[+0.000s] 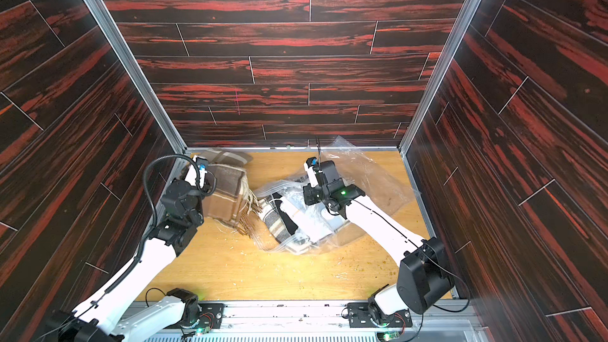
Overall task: Take the scarf out of the vacuum bag
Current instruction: Place the scarf at the corner of the board.
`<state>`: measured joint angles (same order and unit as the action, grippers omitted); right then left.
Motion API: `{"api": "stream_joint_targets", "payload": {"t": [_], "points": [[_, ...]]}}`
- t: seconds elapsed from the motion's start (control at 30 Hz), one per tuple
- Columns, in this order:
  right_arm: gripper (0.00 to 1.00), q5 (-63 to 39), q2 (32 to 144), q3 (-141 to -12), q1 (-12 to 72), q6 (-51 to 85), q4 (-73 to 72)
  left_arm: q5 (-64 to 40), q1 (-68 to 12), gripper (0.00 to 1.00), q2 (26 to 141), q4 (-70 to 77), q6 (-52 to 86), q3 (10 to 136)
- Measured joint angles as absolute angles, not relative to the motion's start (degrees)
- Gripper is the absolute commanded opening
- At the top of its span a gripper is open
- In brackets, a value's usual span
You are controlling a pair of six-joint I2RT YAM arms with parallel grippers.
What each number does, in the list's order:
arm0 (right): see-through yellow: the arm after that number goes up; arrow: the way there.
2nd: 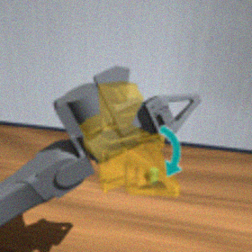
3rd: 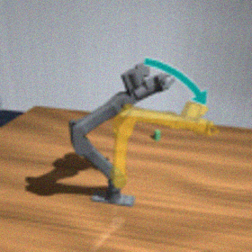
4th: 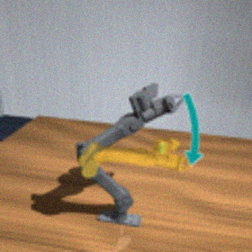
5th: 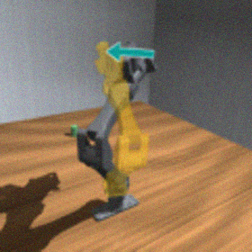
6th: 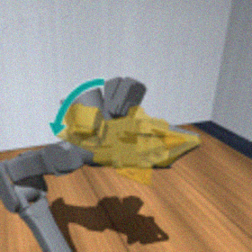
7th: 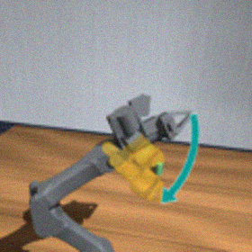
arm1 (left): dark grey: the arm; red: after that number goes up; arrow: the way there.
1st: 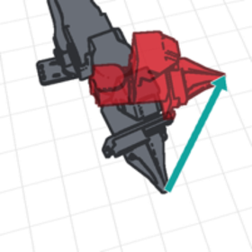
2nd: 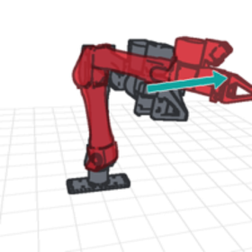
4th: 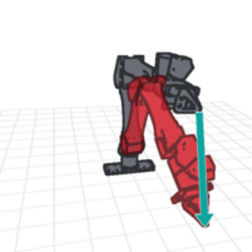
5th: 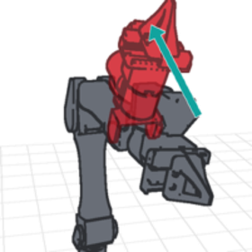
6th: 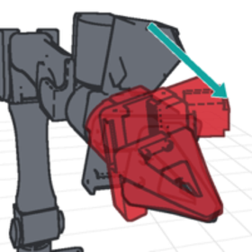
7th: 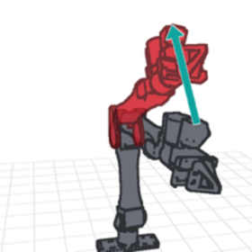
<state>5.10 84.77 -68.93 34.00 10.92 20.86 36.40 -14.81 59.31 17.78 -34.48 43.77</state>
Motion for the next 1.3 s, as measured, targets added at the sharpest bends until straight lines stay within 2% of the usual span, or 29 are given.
{"api": "stream_joint_targets", "payload": {"t": [0.8, 1.3], "points": [[0.01, -0.1, 84.6, -68.1, 31.2, 12.1, 20.5, 31.5, -4.9, 0.00, 86.2, 35.6, -20.8, 54.4], [0.01, -1.1, 84.6, -68.1, 30.8, 12.2, 20.5, 30.9, -0.2, 0.00, 102.4, 35.8, -12.3, 69.4]]}}
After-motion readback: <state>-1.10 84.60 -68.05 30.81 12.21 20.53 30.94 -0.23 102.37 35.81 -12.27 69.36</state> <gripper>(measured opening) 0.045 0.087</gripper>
